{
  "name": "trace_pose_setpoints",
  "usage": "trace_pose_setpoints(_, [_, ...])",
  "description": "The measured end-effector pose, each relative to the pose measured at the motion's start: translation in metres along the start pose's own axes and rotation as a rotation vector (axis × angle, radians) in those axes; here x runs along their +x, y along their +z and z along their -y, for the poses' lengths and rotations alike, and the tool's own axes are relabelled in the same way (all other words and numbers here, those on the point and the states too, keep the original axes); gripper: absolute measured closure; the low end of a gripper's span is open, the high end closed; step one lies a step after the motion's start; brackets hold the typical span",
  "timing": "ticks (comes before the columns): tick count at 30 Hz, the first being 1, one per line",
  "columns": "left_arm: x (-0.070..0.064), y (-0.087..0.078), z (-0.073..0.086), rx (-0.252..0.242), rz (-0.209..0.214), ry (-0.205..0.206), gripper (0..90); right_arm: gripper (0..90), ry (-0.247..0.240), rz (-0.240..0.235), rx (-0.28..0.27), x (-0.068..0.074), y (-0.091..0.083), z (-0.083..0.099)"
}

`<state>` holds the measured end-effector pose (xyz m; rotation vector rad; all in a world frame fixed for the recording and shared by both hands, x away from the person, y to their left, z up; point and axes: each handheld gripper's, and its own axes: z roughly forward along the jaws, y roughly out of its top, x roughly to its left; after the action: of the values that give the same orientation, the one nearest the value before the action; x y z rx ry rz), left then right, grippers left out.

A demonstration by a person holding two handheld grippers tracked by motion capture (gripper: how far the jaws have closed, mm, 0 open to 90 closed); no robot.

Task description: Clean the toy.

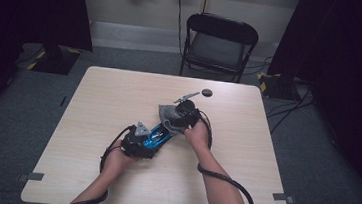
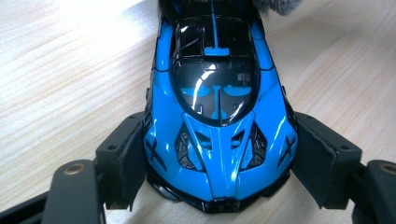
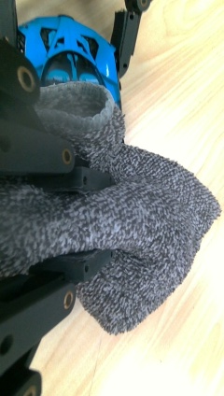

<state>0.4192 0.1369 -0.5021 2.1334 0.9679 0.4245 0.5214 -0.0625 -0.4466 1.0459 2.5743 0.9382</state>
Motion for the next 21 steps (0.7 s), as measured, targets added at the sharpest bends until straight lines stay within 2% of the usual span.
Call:
trace_pose_setpoints(8, [0.000, 0.000, 0.000, -0.001, -0.001, 0.000, 25.6, 67.8, 0.024, 0.016, 0.003, -0.012, 0.000, 0.000])
trace_pose_setpoints(12, [0.000, 0.000, 0.000, -0.001, -0.001, 0.000, 25.6, 67.8, 0.024, 0.015, -0.002, -0.012, -0.001, 0.001])
trace_pose_setpoints(15, [0.000, 0.000, 0.000, -0.001, -0.002, -0.001, 25.6, 67.8, 0.008, 0.031, -0.001, -0.011, -0.001, 0.000])
trace_pose_setpoints(21, [0.000, 0.000, 0.000, -0.001, -0.002, -0.001, 25.6, 67.7, 0.024, 0.071, -0.014, -0.019, -0.007, 0.002])
